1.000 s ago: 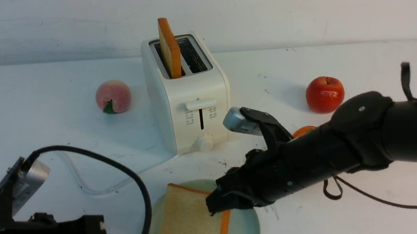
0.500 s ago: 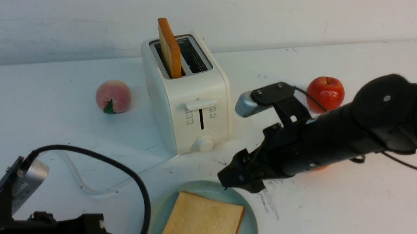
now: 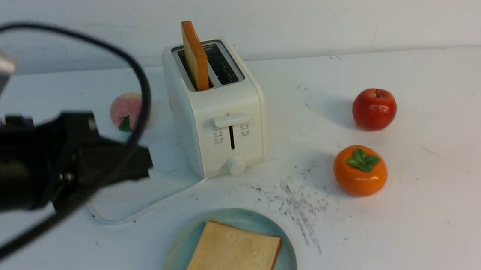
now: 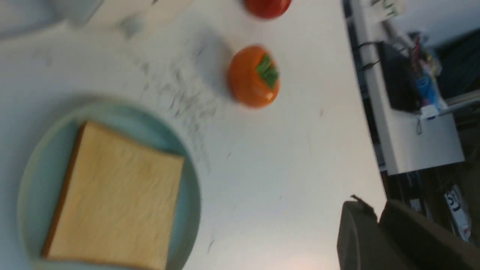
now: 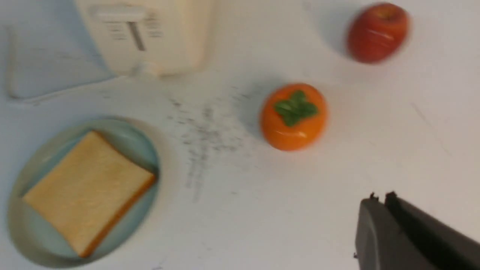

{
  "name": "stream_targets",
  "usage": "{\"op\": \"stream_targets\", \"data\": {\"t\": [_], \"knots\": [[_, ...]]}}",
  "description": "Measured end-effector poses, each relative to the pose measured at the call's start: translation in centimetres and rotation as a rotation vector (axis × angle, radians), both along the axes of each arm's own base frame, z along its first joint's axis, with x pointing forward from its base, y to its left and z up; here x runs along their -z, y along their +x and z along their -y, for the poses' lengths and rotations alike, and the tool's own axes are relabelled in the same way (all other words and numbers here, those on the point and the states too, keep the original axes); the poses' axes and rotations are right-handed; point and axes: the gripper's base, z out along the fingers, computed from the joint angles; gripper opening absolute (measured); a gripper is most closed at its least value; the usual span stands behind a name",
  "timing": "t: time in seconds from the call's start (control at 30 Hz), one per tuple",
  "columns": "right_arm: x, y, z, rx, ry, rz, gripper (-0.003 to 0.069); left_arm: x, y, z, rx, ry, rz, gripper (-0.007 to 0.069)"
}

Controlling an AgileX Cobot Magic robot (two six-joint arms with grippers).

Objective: Take toasted bread from bread machine on white table place on plate.
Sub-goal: 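Reach for a toast slice standing in the toaster with the left gripper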

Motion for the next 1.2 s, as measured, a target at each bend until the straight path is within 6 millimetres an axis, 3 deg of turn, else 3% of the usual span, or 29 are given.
{"op": "stream_targets", "data": {"t": [0.07,0.17,0.23,0.27,0.37,0.5,0.67,0.77,0.83,1.03,1.2], "knots": [[-0.2,-1.3,0.7,0.06,-0.013,-0.01,-0.0015,-1.7,0.7,0.2,0.008,-0.008,0.038,0.0027],[-1.1,-5.5,2.3,0.161,-0.025,0.037,-0.0019,-3.5,3.1,1.4,0.055,-0.007,0.057,-0.0014],[-1.5,-7.6,2.8,0.179,-0.019,0.098,-0.0019,-3.6,5.3,2.8,0.092,0.027,0.043,-0.0014],[-1.6,-7.8,2.8,0.179,-0.019,0.104,-0.0019,-3.6,5.3,2.8,0.092,0.027,0.043,-0.0014],[-1.3,-9.7,3.2,0.187,-0.007,0.165,-0.0019,-3.2,8.8,5.9,0.133,0.085,-0.047,-0.0014],[-0.2,-9.8,3.2,0.188,-0.014,0.134,-0.0018,-3.8,11.3,8.4,0.112,0.195,-0.083,-0.0014],[1.6,-9.3,2.9,0.177,-0.007,0.064,-0.0014,-5.2,14.0,9.9,-0.118,0.387,-0.074,-0.0014],[2.2,-9.1,2.8,0.172,-0.002,0.044,-0.0012,-4.7,15.3,10.6,-0.224,0.458,-0.084,-0.0014],[2.6,-8.9,2.6,0.166,0.012,0.042,-0.001,-3.0,16.7,11.9,-0.27,0.54,-0.095,0.0004],[2.9,-8.6,2.3,0.14,0.035,0.053,-0.0007,1.2,19.0,13.8,-0.279,0.721,-0.081,0.016],[2.9,-8.6,2.1,0.097,0.037,0.054,-0.0003,1.6,19.9,13.7,-0.305,0.769,-0.021,0.0332]]}}
